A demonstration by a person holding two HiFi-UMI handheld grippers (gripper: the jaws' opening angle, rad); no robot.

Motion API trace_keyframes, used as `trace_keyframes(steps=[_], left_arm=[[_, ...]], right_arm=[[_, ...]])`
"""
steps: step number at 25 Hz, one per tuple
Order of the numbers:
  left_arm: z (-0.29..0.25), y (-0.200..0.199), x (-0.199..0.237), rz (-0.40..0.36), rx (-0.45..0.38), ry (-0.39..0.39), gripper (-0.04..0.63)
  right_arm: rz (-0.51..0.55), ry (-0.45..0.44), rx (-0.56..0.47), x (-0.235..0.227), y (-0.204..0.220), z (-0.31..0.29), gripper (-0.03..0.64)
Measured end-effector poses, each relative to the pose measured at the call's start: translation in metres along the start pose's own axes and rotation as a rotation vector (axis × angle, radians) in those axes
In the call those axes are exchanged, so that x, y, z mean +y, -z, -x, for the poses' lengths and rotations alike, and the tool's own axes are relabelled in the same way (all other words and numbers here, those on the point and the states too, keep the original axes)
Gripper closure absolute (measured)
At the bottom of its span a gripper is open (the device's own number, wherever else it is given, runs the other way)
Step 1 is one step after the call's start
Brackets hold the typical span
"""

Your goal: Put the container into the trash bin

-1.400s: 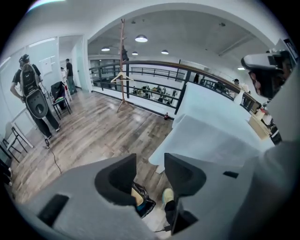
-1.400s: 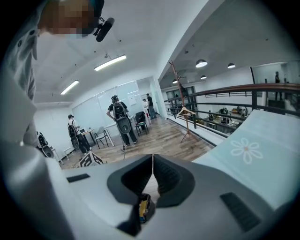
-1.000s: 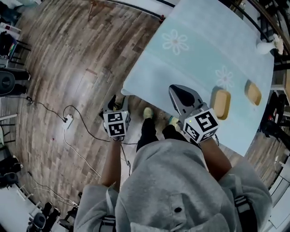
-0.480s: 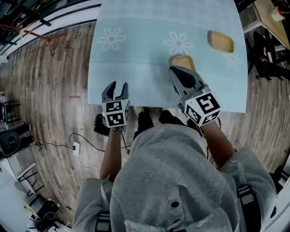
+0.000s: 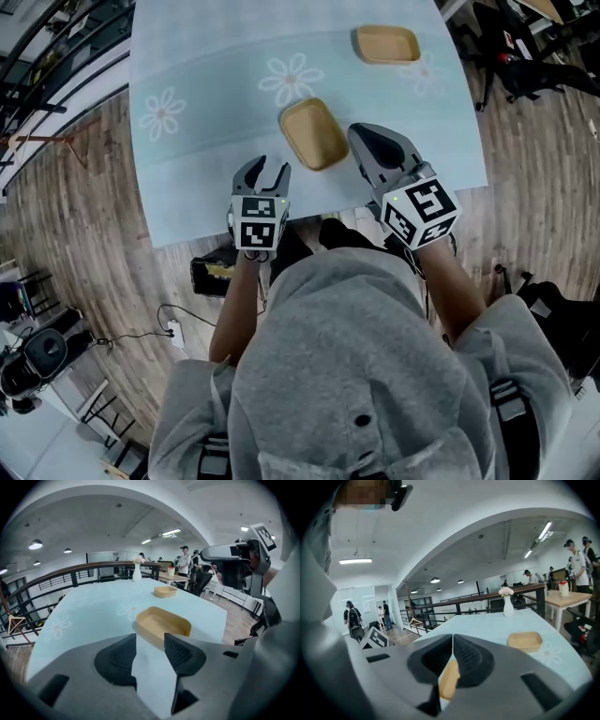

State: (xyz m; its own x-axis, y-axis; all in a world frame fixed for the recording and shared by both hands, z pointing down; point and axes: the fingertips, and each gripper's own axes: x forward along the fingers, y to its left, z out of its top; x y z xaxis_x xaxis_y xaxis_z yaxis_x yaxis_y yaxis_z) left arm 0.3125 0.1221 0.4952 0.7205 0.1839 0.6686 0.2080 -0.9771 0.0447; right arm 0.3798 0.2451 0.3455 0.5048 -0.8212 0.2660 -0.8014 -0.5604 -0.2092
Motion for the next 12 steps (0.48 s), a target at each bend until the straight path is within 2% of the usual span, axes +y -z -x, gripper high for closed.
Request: trace_keyframes(steps=[5, 12], left_arm=[[-0.025, -0.010, -0.048, -0.069, 0.027, 0.101, 0.408], [-0.055, -0.003, -0.103, -0.195, 0.099, 0.167, 0.404]], right_arm=[[-0.026, 0.050, -0.022, -0.032, 0.008, 0.026, 0.588], [-0.051, 0.075, -0.037, -0.062, 0.015, 0.050, 0.588]])
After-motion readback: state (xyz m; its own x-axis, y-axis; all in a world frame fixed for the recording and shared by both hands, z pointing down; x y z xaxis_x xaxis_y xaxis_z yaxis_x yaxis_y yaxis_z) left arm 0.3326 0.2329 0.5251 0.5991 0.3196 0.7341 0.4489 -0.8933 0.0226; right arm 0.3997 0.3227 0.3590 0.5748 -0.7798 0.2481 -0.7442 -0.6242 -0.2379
